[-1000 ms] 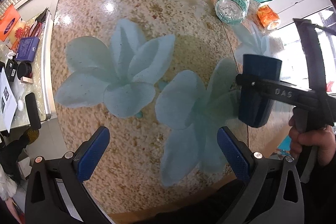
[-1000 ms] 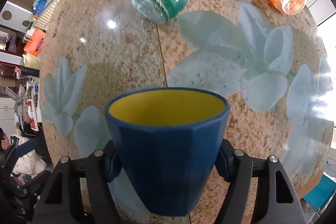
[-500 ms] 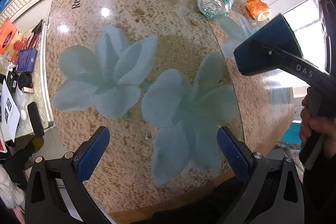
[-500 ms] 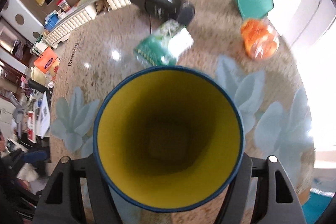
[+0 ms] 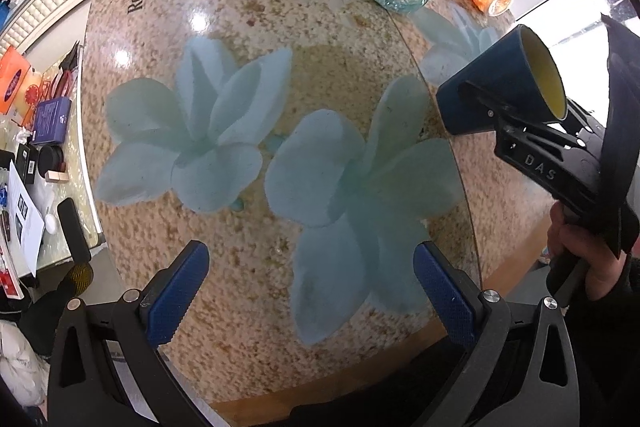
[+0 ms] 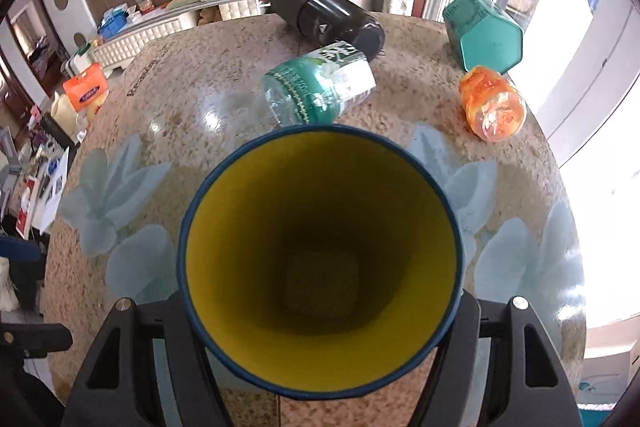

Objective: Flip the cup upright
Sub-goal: 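Lower the cup upright onto the table with the right gripper and open it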

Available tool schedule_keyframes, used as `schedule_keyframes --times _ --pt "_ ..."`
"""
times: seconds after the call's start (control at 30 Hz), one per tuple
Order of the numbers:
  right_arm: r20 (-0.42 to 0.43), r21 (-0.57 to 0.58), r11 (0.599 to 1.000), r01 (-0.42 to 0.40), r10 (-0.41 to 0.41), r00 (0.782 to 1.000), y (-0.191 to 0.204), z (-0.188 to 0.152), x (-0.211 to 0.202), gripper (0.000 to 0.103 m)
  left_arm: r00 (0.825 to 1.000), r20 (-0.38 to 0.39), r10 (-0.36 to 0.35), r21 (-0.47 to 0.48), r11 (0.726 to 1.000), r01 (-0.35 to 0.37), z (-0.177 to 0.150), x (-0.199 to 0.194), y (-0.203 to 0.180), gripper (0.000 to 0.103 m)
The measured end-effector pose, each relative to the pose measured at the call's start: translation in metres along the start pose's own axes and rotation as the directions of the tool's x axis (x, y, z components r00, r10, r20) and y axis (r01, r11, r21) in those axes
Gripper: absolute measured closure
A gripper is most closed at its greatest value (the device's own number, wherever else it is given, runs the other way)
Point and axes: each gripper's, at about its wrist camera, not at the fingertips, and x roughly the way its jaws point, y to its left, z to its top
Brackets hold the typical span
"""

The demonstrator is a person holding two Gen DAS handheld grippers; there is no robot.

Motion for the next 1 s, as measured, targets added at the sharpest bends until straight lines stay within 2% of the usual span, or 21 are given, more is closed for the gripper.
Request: schedule_keyframes --times 0.1,0.17,0.27,0.33,0.53,0.77,0.83,1.0 --pt "-0.020 0.036 0.999 -0.030 0.031 0.999 -0.005 -0.001 0.000 0.033 1.000 -0.002 -0.004 -0.005 1.000 0.004 -0.001 0.000 0.001 0.000" --pt "-0.027 0.040 0.999 -0.036 0.037 0.999 -0.005 -0.001 0.000 0.024 1.000 -0.002 -0.007 -0.007 1.000 0.007 -0.002 0.001 0.002 0.000" --pt "-0.020 0.056 0.997 -0.047 0.048 0.999 -0.005 -0.001 -0.004 0.019 1.000 -0.004 -0.010 -0.011 1.000 0.010 -0.002 0.002 0.002 0.000" --pt "-0.020 0.073 0.996 -0.053 0.054 0.998 -0.007 0.001 -0.004 0.012 1.000 -0.006 -0.012 -0.014 1.000 0.012 -0.002 0.003 0.002 0.000" --pt "-0.011 0.098 0.992 -0.085 0.086 0.996 -0.008 0.005 -0.026 0.011 1.000 0.005 -0.018 -0.023 1.000 0.018 0.000 0.002 0.002 0.000" --pt "0.063 0.096 0.988 -0.123 0.117 0.991 -0.008 0.019 -0.074 0.010 0.998 0.049 -0.032 -0.014 0.999 0.033 0.009 -0.010 -0.007 0.000" --pt "0.089 0.114 0.982 -0.147 0.137 0.986 -0.011 0.022 -0.091 0.000 0.997 0.069 -0.036 -0.008 0.999 0.036 0.013 -0.017 -0.012 0.000" --pt "0.117 0.153 0.976 -0.158 0.141 0.983 -0.021 0.030 -0.121 0.000 0.988 0.142 -0.067 0.005 0.998 0.067 0.023 -0.046 -0.026 0.000"
